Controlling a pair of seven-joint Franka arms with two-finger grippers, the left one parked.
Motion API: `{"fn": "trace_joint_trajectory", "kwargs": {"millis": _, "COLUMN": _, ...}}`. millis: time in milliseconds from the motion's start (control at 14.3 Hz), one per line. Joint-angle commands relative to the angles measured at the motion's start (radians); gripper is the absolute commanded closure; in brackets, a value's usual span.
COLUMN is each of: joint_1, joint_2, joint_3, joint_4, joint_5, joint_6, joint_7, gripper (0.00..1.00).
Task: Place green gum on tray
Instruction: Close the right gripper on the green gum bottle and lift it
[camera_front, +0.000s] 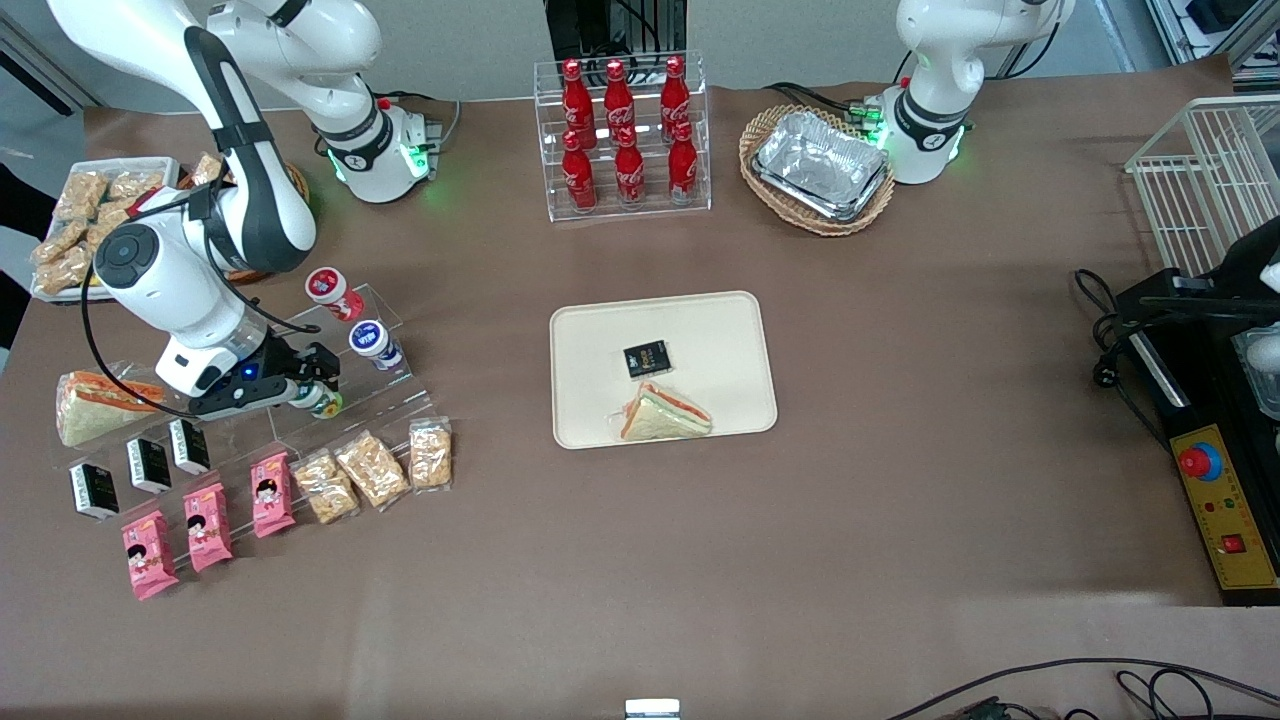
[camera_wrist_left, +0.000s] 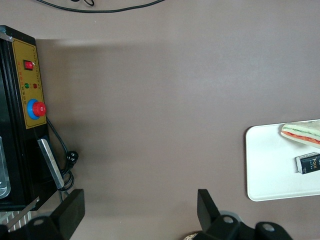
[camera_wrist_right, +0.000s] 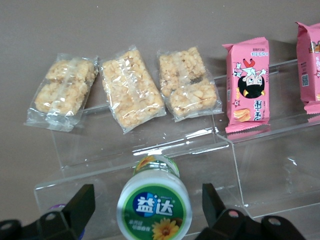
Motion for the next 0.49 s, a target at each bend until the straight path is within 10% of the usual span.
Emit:
{"fn": "trace_joint_trajectory", "kwargs": {"millis": 0, "joint_1": 0.008, "joint_2": -0.001, "joint_3": -0.002, "joint_4": -0.011, "joint_5": 0.009, "joint_6": 0.024, "joint_7": -0.014, "gripper": 0.56}}
{"fn": "trace_joint_trajectory", "kwargs": {"millis": 419, "joint_1": 0.008, "joint_2": 0.007, "joint_3": -0.002, "joint_4": -0.008, "joint_5": 0.009, "joint_6": 0.023, "joint_7": -0.008, "gripper": 0.84}}
